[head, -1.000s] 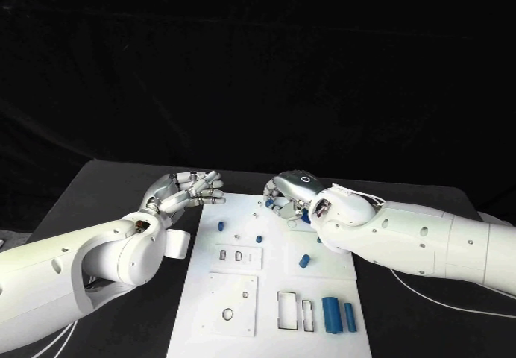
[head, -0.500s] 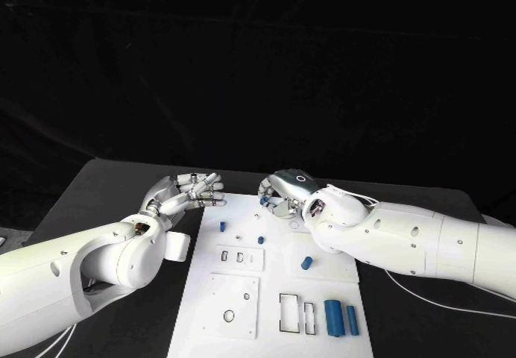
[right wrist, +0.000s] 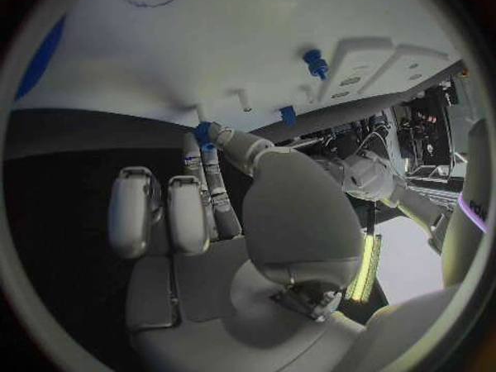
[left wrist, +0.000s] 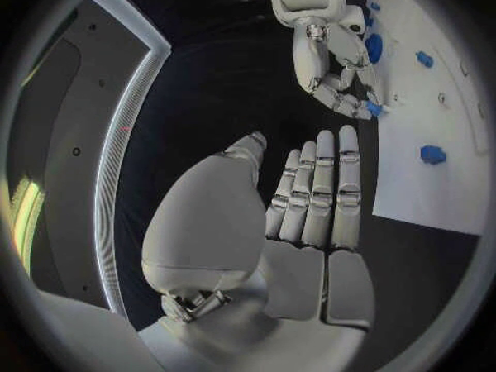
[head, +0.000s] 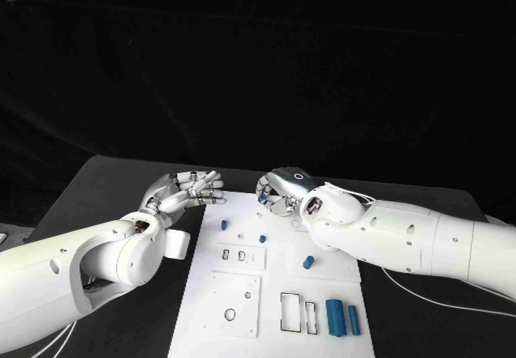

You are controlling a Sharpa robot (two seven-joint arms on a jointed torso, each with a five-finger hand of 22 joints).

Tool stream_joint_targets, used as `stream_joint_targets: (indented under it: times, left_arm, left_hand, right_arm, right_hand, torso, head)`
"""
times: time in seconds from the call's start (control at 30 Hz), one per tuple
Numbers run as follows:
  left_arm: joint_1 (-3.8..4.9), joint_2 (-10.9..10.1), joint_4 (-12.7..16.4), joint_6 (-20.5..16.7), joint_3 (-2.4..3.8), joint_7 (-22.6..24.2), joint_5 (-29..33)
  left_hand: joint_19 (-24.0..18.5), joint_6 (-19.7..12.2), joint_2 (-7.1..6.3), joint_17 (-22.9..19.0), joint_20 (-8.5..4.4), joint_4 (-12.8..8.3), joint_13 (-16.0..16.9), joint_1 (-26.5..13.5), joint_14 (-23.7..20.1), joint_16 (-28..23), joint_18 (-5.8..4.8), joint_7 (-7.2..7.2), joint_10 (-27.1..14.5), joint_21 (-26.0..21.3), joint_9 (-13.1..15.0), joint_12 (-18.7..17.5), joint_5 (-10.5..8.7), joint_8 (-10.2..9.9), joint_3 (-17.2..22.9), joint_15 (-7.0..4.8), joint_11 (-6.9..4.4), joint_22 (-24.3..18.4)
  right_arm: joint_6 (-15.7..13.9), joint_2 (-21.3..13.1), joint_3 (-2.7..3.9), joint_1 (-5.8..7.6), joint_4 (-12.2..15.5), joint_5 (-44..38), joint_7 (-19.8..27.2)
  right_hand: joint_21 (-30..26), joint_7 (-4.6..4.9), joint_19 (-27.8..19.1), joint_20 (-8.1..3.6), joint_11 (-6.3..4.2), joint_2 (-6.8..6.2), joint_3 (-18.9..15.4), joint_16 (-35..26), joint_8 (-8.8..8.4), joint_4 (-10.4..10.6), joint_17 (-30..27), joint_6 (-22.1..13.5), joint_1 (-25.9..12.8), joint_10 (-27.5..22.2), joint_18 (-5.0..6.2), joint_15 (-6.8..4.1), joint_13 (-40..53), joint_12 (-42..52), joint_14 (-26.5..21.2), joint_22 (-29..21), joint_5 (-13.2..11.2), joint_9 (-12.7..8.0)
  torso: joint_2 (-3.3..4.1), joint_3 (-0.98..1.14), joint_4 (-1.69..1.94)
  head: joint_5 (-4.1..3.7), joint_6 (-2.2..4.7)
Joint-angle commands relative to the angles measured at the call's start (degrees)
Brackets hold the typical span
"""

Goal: Assemble the parts on the task board

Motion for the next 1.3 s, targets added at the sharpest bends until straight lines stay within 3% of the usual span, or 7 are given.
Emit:
stream_joint_targets:
  times: [0.03,0.27,0.7,1.0,1.3]
  left_arm:
    - [0.21,-0.04,0.19,1.0,0.06,0.19,0.0]
    - [0.33,-0.11,0.18,1.03,0.06,0.15,0.0]
    - [0.39,-0.2,-0.12,1.07,0.06,-0.01,0.0]
    - [0.4,-0.25,-0.04,1.03,0.06,-0.15,0.0]
    - [0.4,-0.31,-0.03,0.97,0.06,-0.21,0.0]
  left_hand:
    - [0.07,-0.34,-0.13,0.06,0.18,-0.08,-0.06,-0.09,-0.38,-0.35,0.66,0.25,-0.41,0.05,-0.05,-0.23,-0.1,-0.27,-0.02,0.07,-0.03,-0.08]
    - [0.07,-0.34,-0.13,0.06,0.18,-0.08,-0.06,-0.09,-0.38,-0.35,0.66,0.25,-0.41,0.05,-0.05,-0.23,-0.1,-0.27,-0.02,0.07,-0.03,-0.08]
    - [0.04,-0.36,-0.11,0.13,0.21,-0.07,-0.05,-0.09,-0.42,-0.4,0.66,0.27,-0.44,0.03,-0.06,-0.27,-0.11,-0.29,-0.01,0.09,-0.01,-0.1]
    - [0.03,-0.37,-0.1,0.17,0.22,-0.08,-0.05,-0.06,-0.44,-0.43,0.66,0.27,-0.46,0.02,-0.06,-0.29,-0.11,-0.31,0.01,0.1,0.0,-0.11]
    - [0.03,-0.37,-0.1,0.17,0.22,-0.08,-0.05,-0.06,-0.44,-0.43,0.66,0.27,-0.46,0.02,-0.06,-0.29,-0.11,-0.31,0.01,0.1,0.0,-0.11]
  right_arm:
    - [2.78,-0.14,-0.18,-0.22,0.05,-0.22,-0.48]
    - [3.48,-0.51,-0.18,-0.23,-0.08,-0.53,-1.26]
    - [0.95,-1.29,-0.18,-0.24,0.99,-0.82,-1.35]
    - [0.24,-1.34,-0.18,-0.25,1.4,-0.69,-0.97]
    - [0.11,-1.34,-0.18,-0.31,1.72,-0.49,-0.84]
  right_hand:
    - [0.03,-0.15,-0.08,0.02,-1.97,0.33,-0.05,0.29,0.18,0.09,-0.05,-0.29,0.04,1.6,-0.82,-0.01,0.45,0.12,2.18,-0.02,-0.18,2.95]
    - [-0.1,-0.15,-0.23,0.03,-1.96,0.25,-0.08,0.21,0.18,0.09,-0.24,-0.33,-0.03,1.58,-0.77,0.0,0.46,0.1,2.14,-0.24,-0.19,2.99]
    - [-0.23,-0.14,-0.42,0.12,-1.87,-0.52,-0.35,0.18,0.17,0.13,-0.44,-0.61,-0.61,1.38,-0.72,0.07,0.56,-0.07,2.03,-0.35,0.11,3.26]
    - [-0.26,-0.15,-0.45,0.15,-1.86,-0.7,-0.45,0.15,0.19,0.26,-0.58,-0.63,-0.87,1.35,-0.72,0.1,0.6,-0.11,2.0,-0.35,0.27,3.36]
    - [-0.25,-0.16,-0.44,0.17,-1.85,-0.84,-0.54,0.14,0.2,0.39,-0.65,-0.68,-1.12,1.33,-0.72,0.11,0.64,-0.14,1.97,-0.28,0.49,3.45]
  torso:
    - [0.07,-0.08,-0.04]
    - [0.11,-0.13,0.05]
    - [0.24,-0.16,0.1]
    - [0.31,-0.33,0.35]
    - [0.38,-0.4,0.29]
  head:
    - [0.06,-0.18]
    - [-0.03,-0.27]
    - [-0.02,-0.16]
    - [-0.08,-0.04]
    - [-0.21,-0.02]
